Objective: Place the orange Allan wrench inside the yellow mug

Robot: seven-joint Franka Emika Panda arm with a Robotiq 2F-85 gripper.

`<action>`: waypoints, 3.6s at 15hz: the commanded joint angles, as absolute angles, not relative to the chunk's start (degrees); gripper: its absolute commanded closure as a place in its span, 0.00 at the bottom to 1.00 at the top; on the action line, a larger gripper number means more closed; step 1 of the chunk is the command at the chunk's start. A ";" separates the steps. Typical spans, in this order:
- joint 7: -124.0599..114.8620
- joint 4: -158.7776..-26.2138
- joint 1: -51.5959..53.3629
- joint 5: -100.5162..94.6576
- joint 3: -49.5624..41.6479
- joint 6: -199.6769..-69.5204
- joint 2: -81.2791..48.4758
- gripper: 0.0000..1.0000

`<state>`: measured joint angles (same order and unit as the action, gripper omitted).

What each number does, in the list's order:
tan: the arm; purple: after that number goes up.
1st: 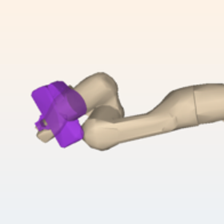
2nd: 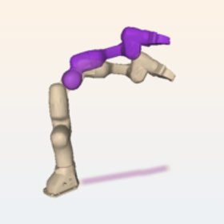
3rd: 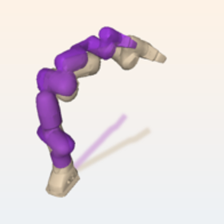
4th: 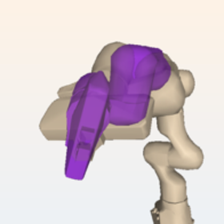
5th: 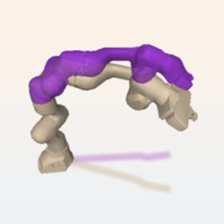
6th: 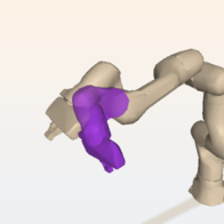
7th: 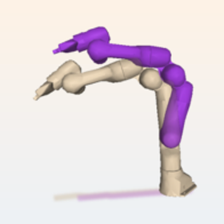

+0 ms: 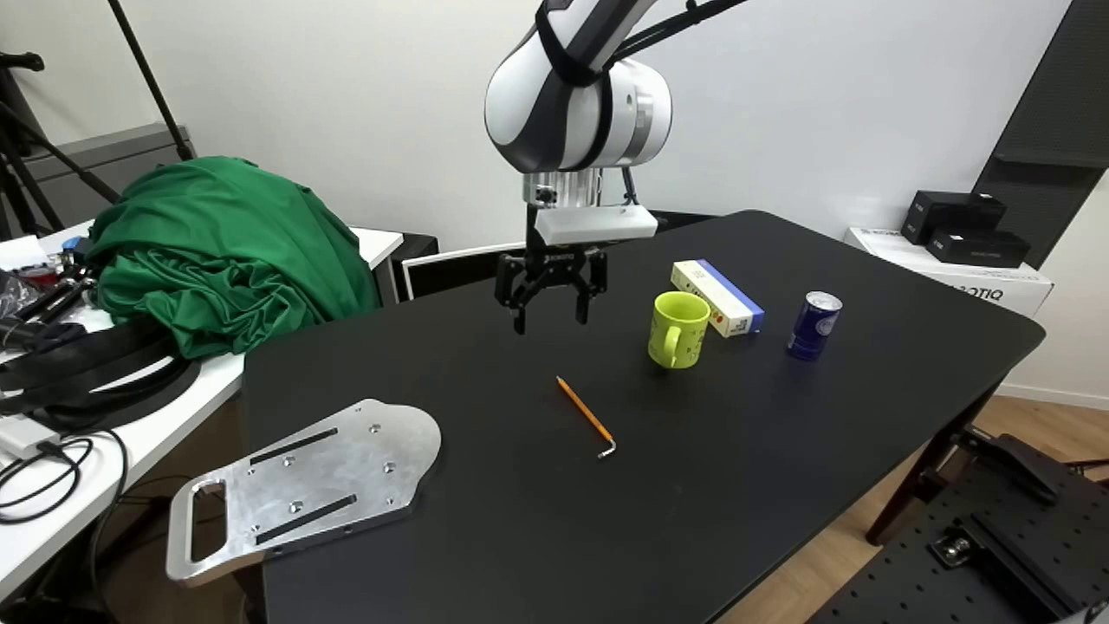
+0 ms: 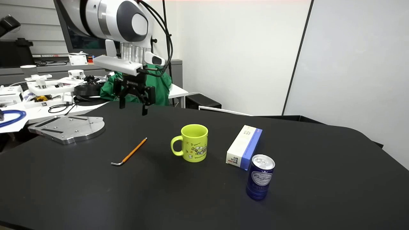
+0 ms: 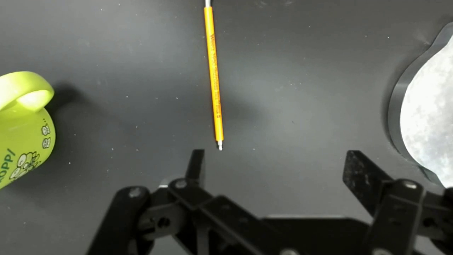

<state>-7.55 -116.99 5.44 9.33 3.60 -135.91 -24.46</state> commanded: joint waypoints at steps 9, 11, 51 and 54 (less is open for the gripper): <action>-11.02 -121.81 5.89 7.45 1.53 -141.61 -29.50 0.00; -11.12 -122.44 6.12 7.22 1.22 -145.07 -30.40 0.00; -13.01 -126.54 12.29 3.62 -3.97 -165.39 -34.22 0.99; -13.79 -125.64 11.05 4.92 -3.65 -163.24 -33.92 0.98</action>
